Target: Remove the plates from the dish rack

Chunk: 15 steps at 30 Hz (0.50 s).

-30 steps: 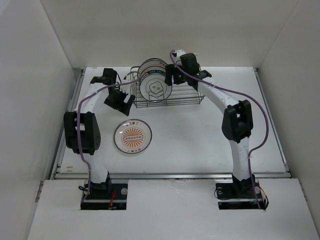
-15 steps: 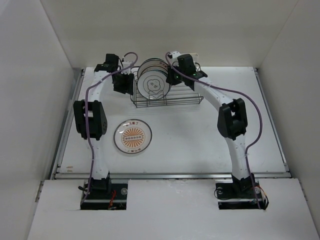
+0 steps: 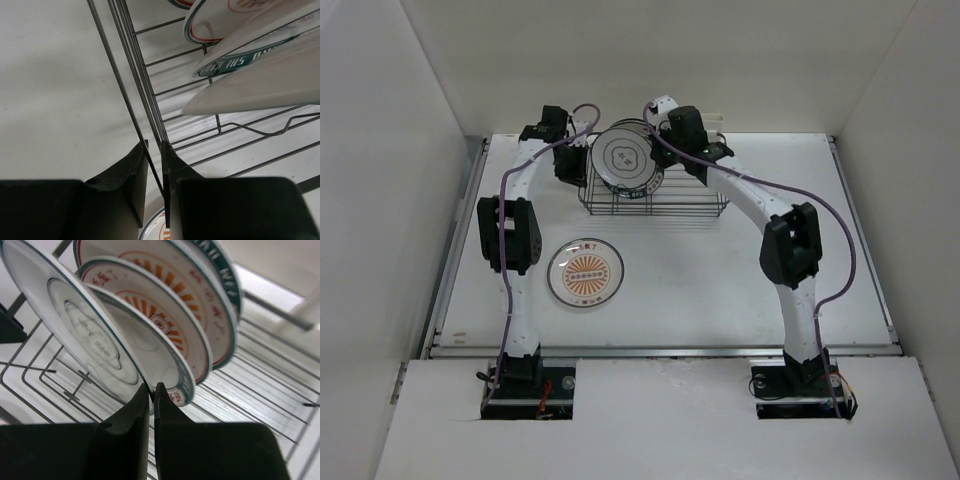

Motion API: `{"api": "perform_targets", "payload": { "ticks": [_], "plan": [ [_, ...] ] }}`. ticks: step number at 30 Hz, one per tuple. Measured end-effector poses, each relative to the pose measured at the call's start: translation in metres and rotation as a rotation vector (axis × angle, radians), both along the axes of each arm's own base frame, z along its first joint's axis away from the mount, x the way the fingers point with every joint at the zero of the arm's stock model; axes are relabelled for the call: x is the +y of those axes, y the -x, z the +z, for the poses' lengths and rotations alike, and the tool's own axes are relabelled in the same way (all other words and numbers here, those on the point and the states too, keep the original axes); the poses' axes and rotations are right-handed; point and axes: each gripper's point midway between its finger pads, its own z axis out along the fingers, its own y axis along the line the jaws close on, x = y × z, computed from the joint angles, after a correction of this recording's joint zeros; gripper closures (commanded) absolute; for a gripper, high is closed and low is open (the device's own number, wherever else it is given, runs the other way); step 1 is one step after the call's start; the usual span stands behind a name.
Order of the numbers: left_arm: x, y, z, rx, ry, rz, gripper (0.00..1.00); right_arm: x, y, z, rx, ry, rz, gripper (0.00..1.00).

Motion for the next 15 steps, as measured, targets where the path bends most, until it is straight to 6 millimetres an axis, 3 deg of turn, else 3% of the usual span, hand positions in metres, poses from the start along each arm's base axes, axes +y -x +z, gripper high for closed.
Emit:
{"api": "perform_targets", "payload": {
  "ticks": [5, 6, 7, 10, 11, 13, 15],
  "plan": [
    [0.001, -0.001, 0.0, 0.0, -0.007, 0.013, 1.0, -0.028, 0.009, 0.058, -0.076, 0.006, -0.112, 1.0],
    [0.001, -0.001, 0.001, 0.0, -0.007, 0.016, 0.96, -0.036, 0.013, 0.073, -0.093, -0.001, -0.139, 1.0],
    [0.001, -0.001, 0.001, 0.001, -0.007, 0.02, 0.76, -0.044, 0.018, 0.088, -0.11, -0.01, -0.166, 1.0],
    [0.004, -0.002, 0.001, -0.007, -0.019, 0.019, 0.48, -0.067, 0.037, 0.126, -0.148, -0.047, -0.238, 1.0],
    [0.005, -0.003, 0.001, -0.01, -0.021, 0.023, 0.32, -0.074, 0.045, 0.135, -0.149, -0.061, -0.254, 1.0],
    [0.006, -0.005, 0.001, -0.017, -0.029, 0.025, 0.22, -0.088, 0.064, 0.147, -0.141, -0.091, -0.275, 1.0],
    [0.009, -0.007, 0.002, -0.027, -0.038, 0.033, 0.19, -0.098, 0.088, 0.151, -0.109, -0.114, -0.273, 1.0]
  ]
}}
